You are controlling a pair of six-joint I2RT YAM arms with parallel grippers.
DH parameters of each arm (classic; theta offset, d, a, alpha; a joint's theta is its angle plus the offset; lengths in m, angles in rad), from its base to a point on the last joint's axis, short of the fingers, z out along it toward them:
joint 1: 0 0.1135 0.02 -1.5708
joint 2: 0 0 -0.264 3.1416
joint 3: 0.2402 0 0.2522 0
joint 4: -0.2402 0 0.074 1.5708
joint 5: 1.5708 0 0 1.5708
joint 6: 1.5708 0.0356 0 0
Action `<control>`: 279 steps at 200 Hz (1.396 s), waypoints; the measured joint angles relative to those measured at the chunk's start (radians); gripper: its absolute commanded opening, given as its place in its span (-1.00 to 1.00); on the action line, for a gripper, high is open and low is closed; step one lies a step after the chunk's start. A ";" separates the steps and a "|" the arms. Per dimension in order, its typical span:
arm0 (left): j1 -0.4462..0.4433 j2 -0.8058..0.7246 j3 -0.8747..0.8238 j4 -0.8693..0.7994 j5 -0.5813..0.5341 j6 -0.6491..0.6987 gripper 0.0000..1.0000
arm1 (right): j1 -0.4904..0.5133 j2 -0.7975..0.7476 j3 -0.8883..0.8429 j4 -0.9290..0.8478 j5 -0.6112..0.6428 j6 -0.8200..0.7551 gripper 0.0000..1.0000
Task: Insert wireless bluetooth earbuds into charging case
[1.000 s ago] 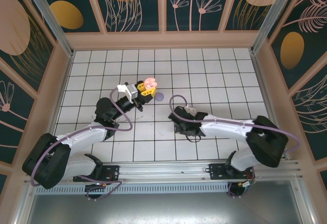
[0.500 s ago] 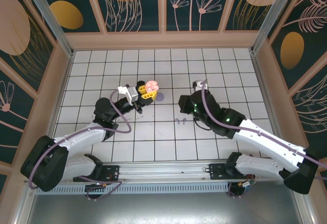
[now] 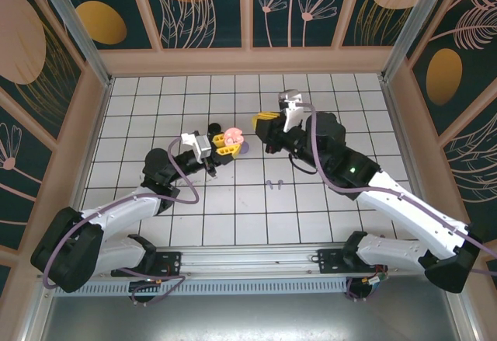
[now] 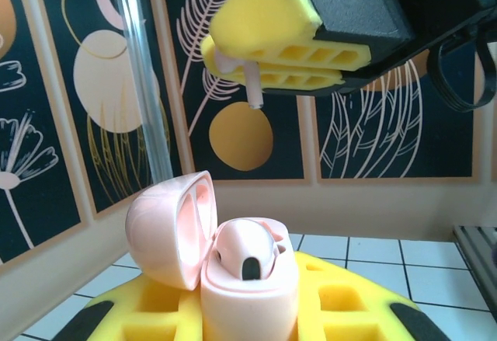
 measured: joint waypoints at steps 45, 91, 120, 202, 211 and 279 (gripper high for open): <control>-0.021 0.016 0.048 -0.032 0.047 0.001 -1.00 | -0.001 0.002 -0.003 0.050 -0.140 -0.078 -0.78; -0.024 0.026 0.072 -0.052 0.064 0.008 -1.00 | 0.000 -0.006 -0.063 0.099 -0.198 -0.089 -0.80; -0.024 0.027 0.084 -0.060 0.072 0.017 -1.00 | 0.000 -0.031 -0.116 0.111 -0.209 -0.086 -0.82; -0.024 0.027 0.092 -0.074 0.078 0.020 -1.00 | 0.000 -0.040 -0.135 0.163 -0.209 -0.076 -0.84; -0.024 0.027 0.092 -0.074 0.078 0.020 -1.00 | 0.000 -0.040 -0.135 0.168 -0.209 -0.073 -0.84; -0.024 0.027 0.095 -0.074 0.078 0.020 -1.00 | 0.000 -0.031 -0.137 0.206 -0.216 -0.045 -0.88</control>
